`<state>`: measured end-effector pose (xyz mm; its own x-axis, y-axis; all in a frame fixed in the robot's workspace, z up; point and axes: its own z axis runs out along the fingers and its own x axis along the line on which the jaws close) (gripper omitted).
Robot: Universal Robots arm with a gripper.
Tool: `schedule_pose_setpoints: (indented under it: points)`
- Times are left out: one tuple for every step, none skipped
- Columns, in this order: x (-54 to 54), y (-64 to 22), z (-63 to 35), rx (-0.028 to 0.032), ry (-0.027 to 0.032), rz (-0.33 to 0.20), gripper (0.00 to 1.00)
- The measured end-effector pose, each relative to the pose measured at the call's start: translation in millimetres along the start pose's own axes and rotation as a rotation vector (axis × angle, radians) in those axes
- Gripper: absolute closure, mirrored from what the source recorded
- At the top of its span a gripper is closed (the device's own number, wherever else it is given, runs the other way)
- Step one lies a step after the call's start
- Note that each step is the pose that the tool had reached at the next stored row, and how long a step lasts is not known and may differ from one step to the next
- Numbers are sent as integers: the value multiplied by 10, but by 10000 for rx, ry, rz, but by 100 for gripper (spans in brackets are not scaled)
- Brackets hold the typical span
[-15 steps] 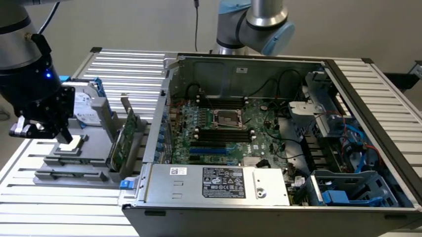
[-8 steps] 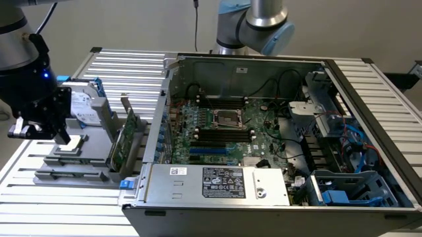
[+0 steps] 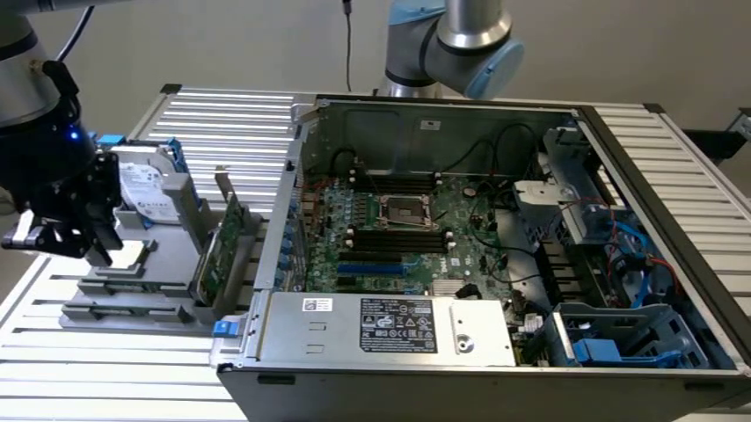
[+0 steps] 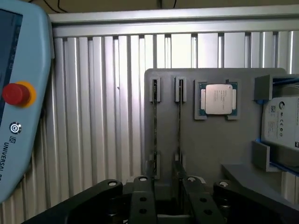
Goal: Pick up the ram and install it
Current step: 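Pick up the ram and move it above insertion slot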
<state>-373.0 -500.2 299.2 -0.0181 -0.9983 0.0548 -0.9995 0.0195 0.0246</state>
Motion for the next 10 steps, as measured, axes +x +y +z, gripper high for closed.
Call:
schedule_pose_setpoints:
  points:
    - [4, 0, 11, -1, 1, -63, 69]
    - [8, 0, 24, -11, 4, -151, 69]
    - [12, -1, 37, -23, 7, -255, 69]
    - [14, -1, 54, -28, 6, -363, 69]
    - [16, -1, 74, -30, 5, -483, 69]
    - [17, -2, 92, -29, 2, -595, 69]
    - [19, -3, 109, -27, -1, -698, 69]
    - [25, -3, 128, -28, -7, -785, 69]
    - [29, 5, 147, -26, -9, -822, 69]
    - [33, 23, 166, -26, -10, -823, 69]
